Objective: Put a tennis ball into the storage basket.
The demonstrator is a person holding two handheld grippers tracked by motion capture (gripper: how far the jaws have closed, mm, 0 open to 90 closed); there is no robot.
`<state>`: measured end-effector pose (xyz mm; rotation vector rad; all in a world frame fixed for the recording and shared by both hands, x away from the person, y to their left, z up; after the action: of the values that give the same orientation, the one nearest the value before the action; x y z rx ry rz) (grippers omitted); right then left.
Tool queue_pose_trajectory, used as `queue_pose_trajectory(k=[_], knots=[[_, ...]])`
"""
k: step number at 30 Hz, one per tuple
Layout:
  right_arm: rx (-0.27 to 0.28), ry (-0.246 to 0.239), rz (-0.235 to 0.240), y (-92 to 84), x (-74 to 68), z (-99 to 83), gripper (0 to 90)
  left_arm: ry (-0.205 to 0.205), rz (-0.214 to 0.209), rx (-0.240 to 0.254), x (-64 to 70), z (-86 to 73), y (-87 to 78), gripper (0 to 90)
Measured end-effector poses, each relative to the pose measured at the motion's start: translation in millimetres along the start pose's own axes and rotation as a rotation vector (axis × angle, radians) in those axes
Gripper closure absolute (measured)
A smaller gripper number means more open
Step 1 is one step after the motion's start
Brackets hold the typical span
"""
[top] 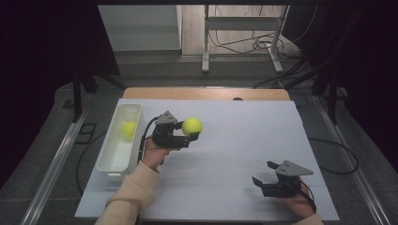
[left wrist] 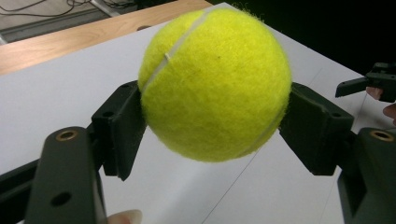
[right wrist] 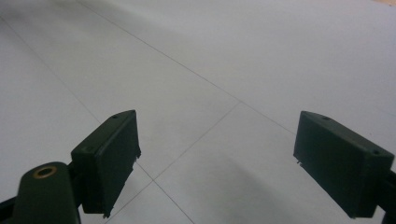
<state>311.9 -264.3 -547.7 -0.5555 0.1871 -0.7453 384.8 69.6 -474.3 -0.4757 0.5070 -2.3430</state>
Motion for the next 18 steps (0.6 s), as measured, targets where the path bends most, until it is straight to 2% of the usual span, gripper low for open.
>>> queue_pose_trajectory(k=[8, 18], knots=[[0.002, 0.0, 0.001, -0.2, -0.1, 0.2, 14.6, -0.015, 0.03, 0.011, -7.8, -2.5, -13.3, 27.3], [0.0, -0.001, 0.0, -0.3, -0.2, 0.4, 14.6, -0.021, 0.065, 0.036, -13.7, -4.0, -39.2, 27.3]])
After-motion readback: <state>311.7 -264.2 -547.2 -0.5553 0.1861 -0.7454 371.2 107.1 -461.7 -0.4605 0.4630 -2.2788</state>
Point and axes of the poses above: each handheld gripper's, and its own axes: y roughly forward along the jaws, z roughly out of its top, x roughly to its right, the point moved 6 cm from there along y, roughly forward along the jaws, and after that the axes turned 1 degree about z, right-handed, at the moved point
